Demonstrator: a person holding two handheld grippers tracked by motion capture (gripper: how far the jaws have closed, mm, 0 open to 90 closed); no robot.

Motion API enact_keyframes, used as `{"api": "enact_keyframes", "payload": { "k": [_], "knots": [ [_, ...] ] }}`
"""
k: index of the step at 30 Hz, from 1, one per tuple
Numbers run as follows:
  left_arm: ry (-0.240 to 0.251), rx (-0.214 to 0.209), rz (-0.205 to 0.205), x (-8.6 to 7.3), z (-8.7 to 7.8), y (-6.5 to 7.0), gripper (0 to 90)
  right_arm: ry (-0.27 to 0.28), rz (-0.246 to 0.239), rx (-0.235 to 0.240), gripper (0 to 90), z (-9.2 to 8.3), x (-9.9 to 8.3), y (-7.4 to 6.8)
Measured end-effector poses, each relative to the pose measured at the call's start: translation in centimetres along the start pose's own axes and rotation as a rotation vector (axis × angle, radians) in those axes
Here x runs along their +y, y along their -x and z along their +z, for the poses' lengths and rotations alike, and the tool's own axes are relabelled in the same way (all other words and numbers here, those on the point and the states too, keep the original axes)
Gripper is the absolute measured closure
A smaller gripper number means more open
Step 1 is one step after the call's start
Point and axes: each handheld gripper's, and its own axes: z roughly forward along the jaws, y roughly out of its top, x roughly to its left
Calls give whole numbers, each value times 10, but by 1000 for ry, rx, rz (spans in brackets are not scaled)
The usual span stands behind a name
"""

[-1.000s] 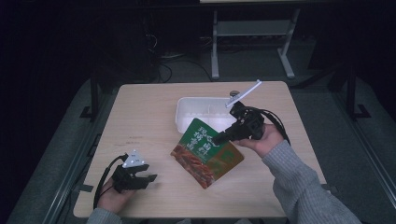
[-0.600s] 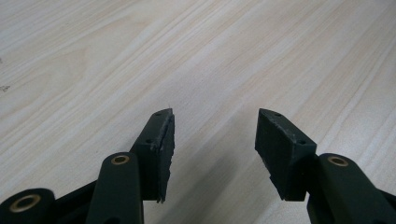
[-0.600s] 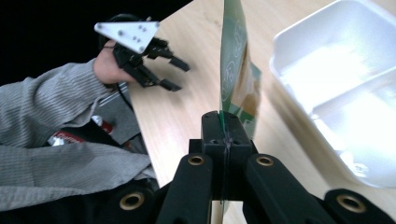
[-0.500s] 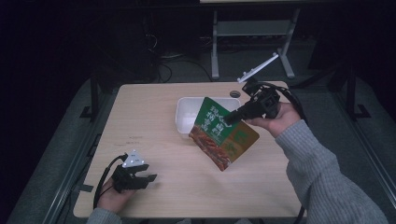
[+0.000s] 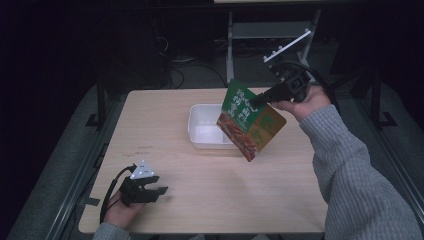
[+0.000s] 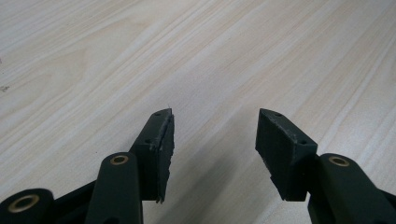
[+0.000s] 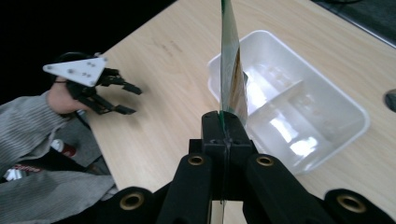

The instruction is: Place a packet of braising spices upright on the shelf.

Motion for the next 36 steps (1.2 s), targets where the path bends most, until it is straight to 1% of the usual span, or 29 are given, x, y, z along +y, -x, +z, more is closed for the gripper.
{"api": "enact_keyframes", "payload": {
  "k": [3, 7, 8, 11, 14, 22, 23, 24, 25, 27, 29, 30, 36],
  "knots": [
    [2, 0, 0, 0, 0, 0, 463, -4, 10, -33, 900, -2, 7, 5],
    [-1, -4, 1, 0, 0, -1, 461, 0, 26, -61, 900, -4, 15, 10],
    [1, -3, 1, 0, 0, 0, 461, -1, 31, -75, 900, -3, 20, 12],
    [4, -3, 1, 0, 0, 0, 461, -4, 35, -83, 900, -1, 24, 14],
    [5, -5, 0, 0, -1, 0, 461, -12, 51, -102, 900, 3, 29, 19],
    [8, -6, -1, 0, -1, -1, 460, -20, 100, -159, 900, 16, 34, 39],
    [8, -7, -1, 0, -1, -1, 460, -20, 100, -159, 900, 16, 34, 39],
    [10, -8, -1, 0, -1, 0, 459, -18, 110, -174, 900, 18, 35, 43],
    [10, -8, -1, 0, -1, 0, 459, -19, 116, -178, 900, 19, 35, 44],
    [11, -8, 1, 0, -1, 0, 459, -16, 125, -192, 900, 20, 36, 47],
    [11, -8, 1, 0, -1, 0, 459, -15, 129, -190, 900, 21, 36, 48],
    [11, -7, 2, 0, -1, 0, 459, -18, 132, -204, 900, 23, 36, 50],
    [12, -5, 4, 0, -2, 0, 459, -28, 140, -219, 900, 31, 38, 55]
  ]
}}
